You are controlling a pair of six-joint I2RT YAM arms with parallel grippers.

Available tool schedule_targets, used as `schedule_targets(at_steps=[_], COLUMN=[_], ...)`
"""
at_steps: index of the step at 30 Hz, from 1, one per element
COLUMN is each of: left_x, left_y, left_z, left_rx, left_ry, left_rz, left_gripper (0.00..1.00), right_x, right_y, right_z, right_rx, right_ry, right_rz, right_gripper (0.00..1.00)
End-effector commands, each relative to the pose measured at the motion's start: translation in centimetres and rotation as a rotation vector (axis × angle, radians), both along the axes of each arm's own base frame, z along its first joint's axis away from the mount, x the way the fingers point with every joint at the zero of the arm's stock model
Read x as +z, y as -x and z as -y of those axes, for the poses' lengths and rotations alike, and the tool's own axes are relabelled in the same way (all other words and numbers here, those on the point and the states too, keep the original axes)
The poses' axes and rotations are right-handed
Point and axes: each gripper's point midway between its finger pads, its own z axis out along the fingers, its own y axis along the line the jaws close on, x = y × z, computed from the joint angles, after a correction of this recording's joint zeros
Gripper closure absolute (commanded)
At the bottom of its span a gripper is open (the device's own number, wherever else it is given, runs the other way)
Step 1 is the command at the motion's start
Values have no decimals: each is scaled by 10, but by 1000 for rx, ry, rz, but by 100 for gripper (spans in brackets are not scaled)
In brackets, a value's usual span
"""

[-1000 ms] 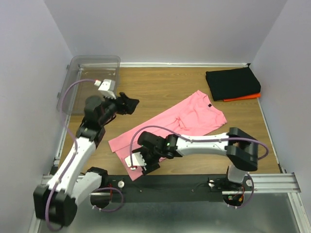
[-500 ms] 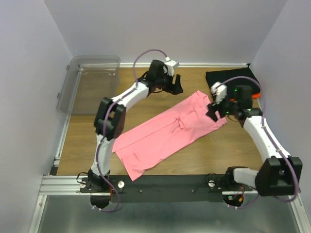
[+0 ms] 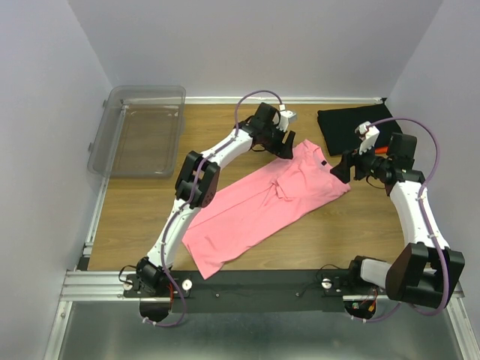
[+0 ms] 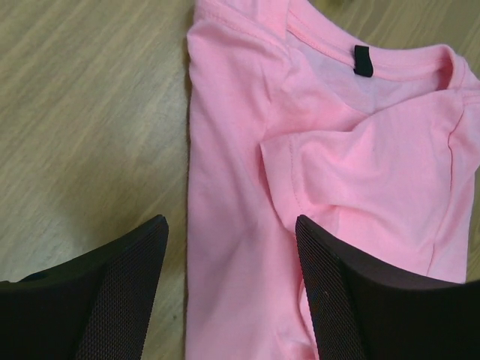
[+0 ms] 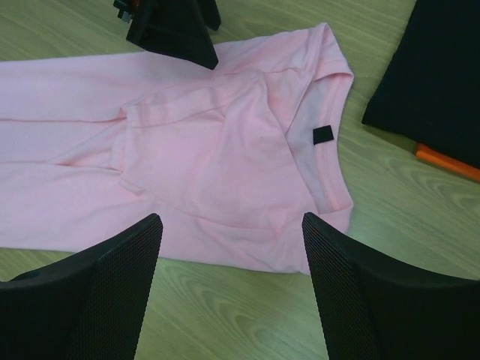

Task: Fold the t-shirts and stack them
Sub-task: Fold the tshirt

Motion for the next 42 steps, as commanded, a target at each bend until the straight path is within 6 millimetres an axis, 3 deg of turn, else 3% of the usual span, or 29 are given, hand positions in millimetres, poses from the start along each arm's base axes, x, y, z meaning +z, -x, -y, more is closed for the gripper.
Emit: schedule_targets(at_steps=[1, 5, 11, 15, 18, 20, 21, 23, 27, 32, 35, 37, 39, 40, 41, 42], left_x=[-19, -21, -48, -52, -40, -36, -25, -23, -11, -8, 0, 6, 22, 30, 45, 68], left_y=[-10, -7, 22, 25, 25, 21, 9, -2, -42, -96, -121, -133, -144, -146, -150, -152], left_z=[-9, -3, 8, 8, 11, 8, 2, -12, -56, -136, -168, -179, -181, -180, -178, -177], left_rx=[35, 13, -73, -74, -77, -48, -18, 48, 222, 513, 650, 701, 715, 707, 695, 686], left_ry=[-54, -27, -24, -18, 8, 20, 41, 53, 67, 51, 91, 108, 145, 159, 176, 197], left_rz=[7, -15, -118, -144, -140, -150, -136, -160, -153, -177, -180, -168, -144, -134, -101, -62], left_gripper=[23, 29, 40, 63, 77, 94, 100, 100, 100, 100, 100, 100, 89, 79, 62, 55], right_x=[3, 1, -1, -2, -3, -5, -5, -6, -6, -8, -12, -14, -21, -27, -28, -31], right_y=[9, 9, 9, 8, 8, 8, 8, 8, 8, 8, 7, 6, 5, 4, 5, 5], right_z=[-8, -8, -8, -8, -7, -6, -6, -5, -4, -3, -2, -2, 0, 0, -3, -6], right_rx=[25, 30, 33, 31, 29, 25, 25, 24, 20, 19, 15, 11, 1, -3, 7, 19], right_ry=[-54, -54, -56, -55, -54, -53, -53, -54, -49, -47, -45, -44, -47, -53, -74, -94], right_rz=[-13, -15, -20, -23, -26, -32, -32, -34, -31, -37, -48, -55, -81, -101, -114, -130], right_gripper=[18, 18, 18, 18, 18, 18, 18, 18, 18, 18, 18, 18, 18, 18, 18, 18])
